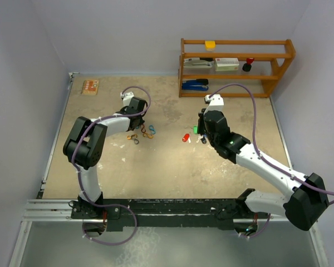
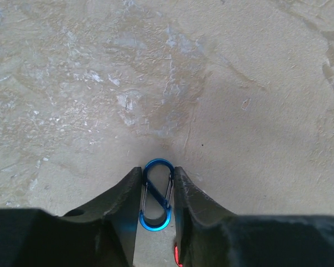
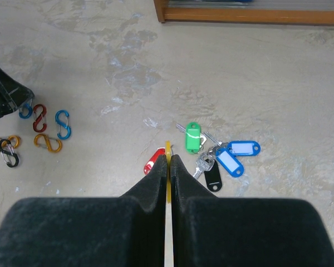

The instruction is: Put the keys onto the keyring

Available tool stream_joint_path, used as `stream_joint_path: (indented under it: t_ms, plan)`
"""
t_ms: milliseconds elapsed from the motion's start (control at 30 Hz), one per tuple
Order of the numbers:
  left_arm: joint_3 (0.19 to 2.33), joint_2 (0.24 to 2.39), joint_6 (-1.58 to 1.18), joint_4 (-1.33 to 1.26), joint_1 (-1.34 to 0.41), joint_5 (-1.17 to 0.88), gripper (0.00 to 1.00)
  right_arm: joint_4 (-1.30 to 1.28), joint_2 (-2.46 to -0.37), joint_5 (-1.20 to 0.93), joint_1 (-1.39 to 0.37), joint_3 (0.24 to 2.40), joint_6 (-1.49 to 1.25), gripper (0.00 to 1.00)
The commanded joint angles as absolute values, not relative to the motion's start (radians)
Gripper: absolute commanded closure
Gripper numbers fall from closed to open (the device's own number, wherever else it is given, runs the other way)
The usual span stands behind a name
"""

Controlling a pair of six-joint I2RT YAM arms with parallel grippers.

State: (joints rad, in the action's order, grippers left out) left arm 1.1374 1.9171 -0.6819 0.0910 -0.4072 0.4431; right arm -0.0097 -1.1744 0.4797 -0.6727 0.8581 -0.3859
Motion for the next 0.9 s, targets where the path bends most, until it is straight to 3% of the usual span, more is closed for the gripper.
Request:
stream_joint_path:
  t_ms: [0,100,200,467,700,800,867]
  plan:
    - [1.159,1.939,-0.692,0.083,-0.411,0.394,0.78,0.003,-1.137,0.488,-0.667,0.853,-0.399,1.0]
    - [1.161,1.941,-0.688,0.086,-0.41,0.394,0.92,0.001,-1.136,0.489,-0.666,0.854,-0.397,1.0]
    - [1.162,1.939,-0.688,0.087,-0.411,0.398,0.93,0.0,-1.135,0.489,-0.667,0.853,-0.399,1.0]
    - [1.164,1.931,-0.687,0.101,-0.411,0.419,0.74,-0.002,-1.134,0.489,-0.665,0.854,-0.397,1.0]
    - [1.16,1.919,-0.678,0.098,-0.41,0.426,0.71,-0.003,-1.134,0.488,-0.666,0.854,-0.397,1.0]
    - [1.156,1.91,-0.673,0.097,-0.411,0.432,0.63,-0.003,-1.132,0.488,-0.666,0.853,-0.396,1.0]
    - [1.151,1.901,-0.669,0.095,-0.41,0.436,0.52,-0.005,-1.132,0.488,-0.665,0.853,-0.396,1.0]
